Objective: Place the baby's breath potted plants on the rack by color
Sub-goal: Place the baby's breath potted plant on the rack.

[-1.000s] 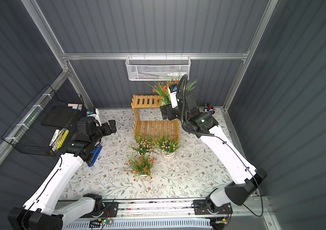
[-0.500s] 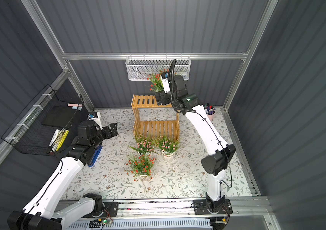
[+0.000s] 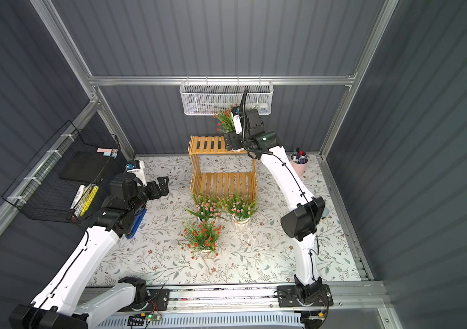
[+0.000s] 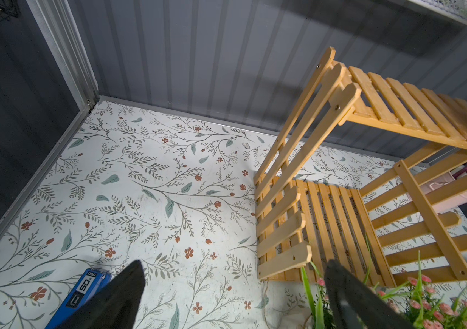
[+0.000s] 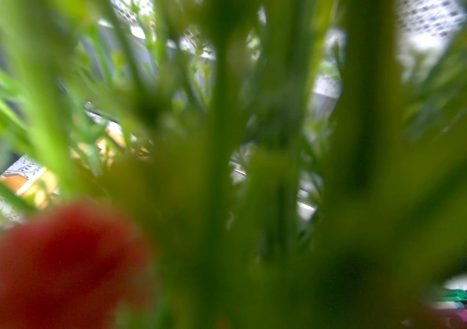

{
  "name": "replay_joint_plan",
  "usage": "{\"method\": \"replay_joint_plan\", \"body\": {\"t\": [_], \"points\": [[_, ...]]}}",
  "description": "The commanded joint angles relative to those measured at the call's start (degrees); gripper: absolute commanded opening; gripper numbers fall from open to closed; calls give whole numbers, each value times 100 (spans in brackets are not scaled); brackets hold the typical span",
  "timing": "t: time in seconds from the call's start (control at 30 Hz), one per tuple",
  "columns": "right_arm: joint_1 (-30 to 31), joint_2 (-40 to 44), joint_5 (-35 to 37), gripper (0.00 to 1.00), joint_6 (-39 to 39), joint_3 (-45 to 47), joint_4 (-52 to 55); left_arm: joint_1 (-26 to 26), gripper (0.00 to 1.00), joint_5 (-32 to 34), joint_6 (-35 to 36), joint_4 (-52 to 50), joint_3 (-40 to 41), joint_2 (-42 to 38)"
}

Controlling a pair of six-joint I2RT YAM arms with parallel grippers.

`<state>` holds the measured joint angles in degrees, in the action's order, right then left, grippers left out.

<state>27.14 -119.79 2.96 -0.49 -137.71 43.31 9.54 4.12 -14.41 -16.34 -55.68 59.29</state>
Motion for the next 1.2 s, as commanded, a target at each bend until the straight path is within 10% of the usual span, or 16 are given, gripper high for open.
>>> {"method": "replay_joint_plan", "body": {"t": [0.0, 0.9, 1.17], "points": [[-33, 36, 35, 75, -132, -265, -275, -13, 99, -89, -60, 50, 84, -60], [-122, -737, -8, 78, -363, -790, -37, -8, 99, 102, -112, -4, 214, -128], [-129, -723, 2, 99, -342, -807, 112, -14, 99, 279, -216, -54, 232, -153]]}}
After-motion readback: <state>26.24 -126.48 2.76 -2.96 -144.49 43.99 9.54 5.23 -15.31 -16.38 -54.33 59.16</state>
